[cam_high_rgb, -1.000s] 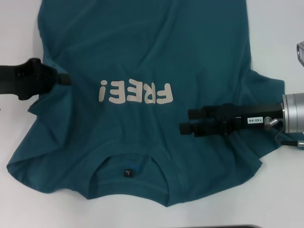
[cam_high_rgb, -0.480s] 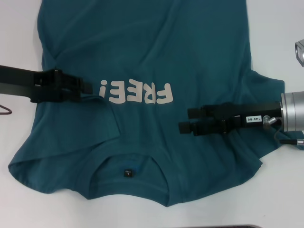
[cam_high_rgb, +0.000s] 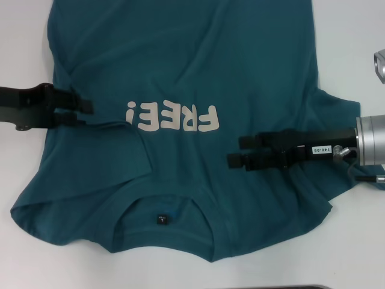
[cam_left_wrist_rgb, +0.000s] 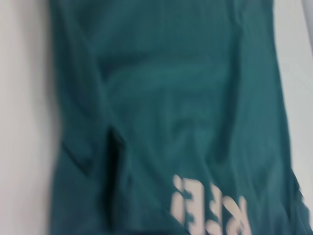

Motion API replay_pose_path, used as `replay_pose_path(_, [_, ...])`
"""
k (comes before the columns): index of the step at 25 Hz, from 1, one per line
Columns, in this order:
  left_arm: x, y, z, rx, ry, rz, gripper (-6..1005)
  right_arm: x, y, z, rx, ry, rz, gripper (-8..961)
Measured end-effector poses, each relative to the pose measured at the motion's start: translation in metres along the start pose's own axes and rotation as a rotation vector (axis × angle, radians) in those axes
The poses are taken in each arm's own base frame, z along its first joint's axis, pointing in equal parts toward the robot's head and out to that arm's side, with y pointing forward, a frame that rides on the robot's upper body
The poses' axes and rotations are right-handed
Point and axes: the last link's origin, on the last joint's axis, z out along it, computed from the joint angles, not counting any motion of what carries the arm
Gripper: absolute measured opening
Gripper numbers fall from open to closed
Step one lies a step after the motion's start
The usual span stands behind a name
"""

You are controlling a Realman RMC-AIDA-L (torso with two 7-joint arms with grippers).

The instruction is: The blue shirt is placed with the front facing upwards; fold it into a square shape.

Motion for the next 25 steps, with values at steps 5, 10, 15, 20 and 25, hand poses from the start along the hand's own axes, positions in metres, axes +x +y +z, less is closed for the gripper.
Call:
replay_pose_path(5, [0.003,-0.014,0.003,0.053,0.071,-0.062,496,-0.001,-0.001,-0.002,0.009,-0.002,-0.002,877])
replay_pose_path(10, [0.001,-0.023,0.011,0.091,0.071,-0.106,496,0.001,-0.001,-0.003,0.010,-0.004,0.003,876])
replay_pose_path(15, [-0.001,-0.029,0.019,0.100,0.077,-0.129,495,0.001,-0.001,-0.003,0.008,-0.006,0.004,875])
replay_pose_path(20, [0.000,-0.032,0.023,0.113,0.091,-0.131,492,0.001,-0.001,-0.004,0.007,-0.007,0.005,873])
replay_pose_path(25, [0.003,-0.031,0.025,0.126,0.102,-0.125,490,0.001,-0.001,-0.004,0.006,-0.007,0.005,872])
